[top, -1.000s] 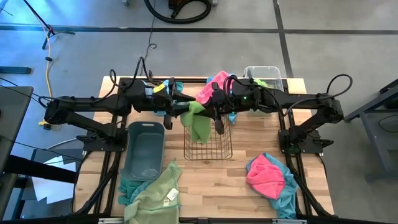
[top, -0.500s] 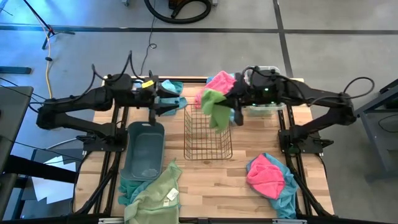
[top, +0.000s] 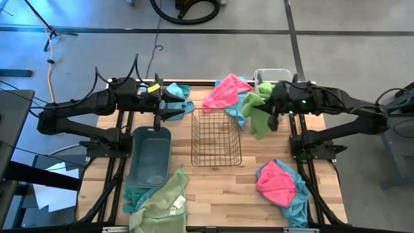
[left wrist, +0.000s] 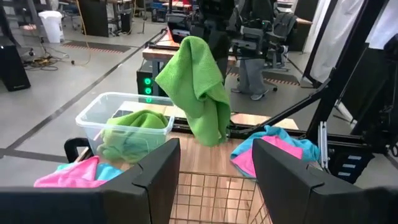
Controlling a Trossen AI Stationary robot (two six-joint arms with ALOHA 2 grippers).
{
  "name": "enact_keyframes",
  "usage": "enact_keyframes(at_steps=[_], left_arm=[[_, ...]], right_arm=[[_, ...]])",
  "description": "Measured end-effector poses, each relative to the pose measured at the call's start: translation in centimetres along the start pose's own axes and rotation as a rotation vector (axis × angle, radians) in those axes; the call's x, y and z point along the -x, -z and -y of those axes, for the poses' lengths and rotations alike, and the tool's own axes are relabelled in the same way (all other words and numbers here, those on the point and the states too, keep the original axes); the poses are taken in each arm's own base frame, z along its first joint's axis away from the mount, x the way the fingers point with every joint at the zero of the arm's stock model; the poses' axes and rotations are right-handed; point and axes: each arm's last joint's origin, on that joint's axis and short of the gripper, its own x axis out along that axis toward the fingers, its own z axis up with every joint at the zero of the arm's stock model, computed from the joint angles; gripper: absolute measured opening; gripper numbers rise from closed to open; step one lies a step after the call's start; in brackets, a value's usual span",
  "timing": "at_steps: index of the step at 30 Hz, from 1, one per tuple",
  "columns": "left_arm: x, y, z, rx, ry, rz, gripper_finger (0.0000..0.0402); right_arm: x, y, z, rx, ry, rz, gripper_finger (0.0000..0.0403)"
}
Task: Sort microfiber towel by color & place in baskets
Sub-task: Put the green towel into the transparent bin
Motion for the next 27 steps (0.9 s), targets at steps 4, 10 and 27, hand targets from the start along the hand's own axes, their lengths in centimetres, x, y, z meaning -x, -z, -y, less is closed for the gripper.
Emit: enact_keyframes(at_steps=[4, 10, 27], left_arm=[[0.0, -0.1, -0.1, -0.001, -0.027, 0.012, 0.0188], [0.0, -0.3, -0.2, -0.003, -0.070, 0.037, 0.0188], [0.0, -0.6, -0.2, -0.004, -0.072, 0.060, 0.0188]], right_arm=[[1.1, 1.3, 0.8, -0.047, 0.053, 0.074, 0.0001], [1.7, -0.3, 2.7, -0.057, 0.268, 0.263, 0.0001], [-3.1, -2.4, 13.7, -0.129, 0.798, -0.023, 0.0000]])
